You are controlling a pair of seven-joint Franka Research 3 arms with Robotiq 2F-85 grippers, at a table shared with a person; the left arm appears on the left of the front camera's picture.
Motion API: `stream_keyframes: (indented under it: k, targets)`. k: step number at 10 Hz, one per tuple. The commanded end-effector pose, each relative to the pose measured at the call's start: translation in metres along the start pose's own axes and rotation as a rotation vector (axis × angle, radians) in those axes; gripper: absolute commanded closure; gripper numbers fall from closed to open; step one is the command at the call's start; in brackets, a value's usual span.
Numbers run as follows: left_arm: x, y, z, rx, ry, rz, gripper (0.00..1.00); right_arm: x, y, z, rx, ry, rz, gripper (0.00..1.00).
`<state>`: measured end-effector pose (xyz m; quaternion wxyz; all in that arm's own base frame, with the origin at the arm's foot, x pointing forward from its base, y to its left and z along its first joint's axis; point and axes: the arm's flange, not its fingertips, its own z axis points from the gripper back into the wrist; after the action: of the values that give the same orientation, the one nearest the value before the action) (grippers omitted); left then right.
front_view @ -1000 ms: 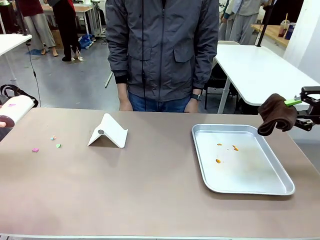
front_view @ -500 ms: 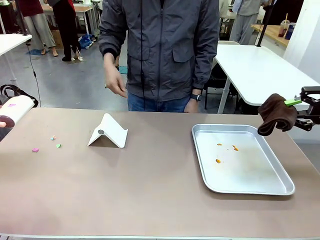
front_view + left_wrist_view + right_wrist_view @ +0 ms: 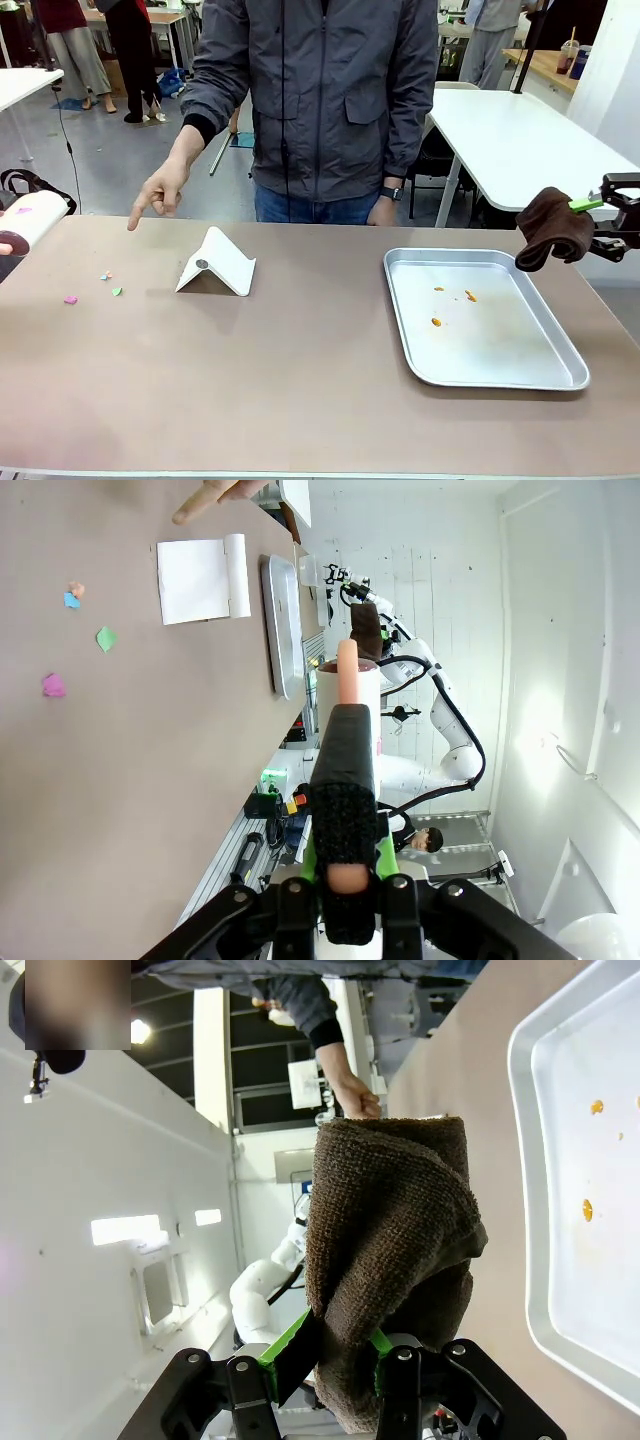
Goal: Clean the surface of the table.
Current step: If a person points to the right, clean the right side of the table with your right hand, and if they point to the left, clean the left side with your left hand.
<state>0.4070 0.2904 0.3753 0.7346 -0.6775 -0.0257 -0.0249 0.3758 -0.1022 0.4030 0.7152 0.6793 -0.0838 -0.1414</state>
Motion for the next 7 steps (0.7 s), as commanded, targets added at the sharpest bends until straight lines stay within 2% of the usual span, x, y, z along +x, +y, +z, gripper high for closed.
stream_keyframes:
  k: [1,5,6,7]
  targets:
    - [-0.0034,-0.005,0.0012,-0.001,0.006,-0.008,1.0,-0.0027,0.0048,0.0031,0.013,0.005,0.01,1.0]
    - [-0.0034,-0.005,0.0012,-0.001,0.006,-0.008,1.0,-0.0027,0.0048,0.0031,0.013,0.005,0.01,1.0]
    - [0.0,0.0,0.0,0.0,0.0,0.0,0.78,-0.0027,0.0048,0.0031,0.013,0.005,0.01,1.0]
    - [-0.0003,0.0044,0.008,0.078,-0.044,0.006,0.78,-0.0027,0.0048,0.0031,0.013,0.005,0.01,1.0]
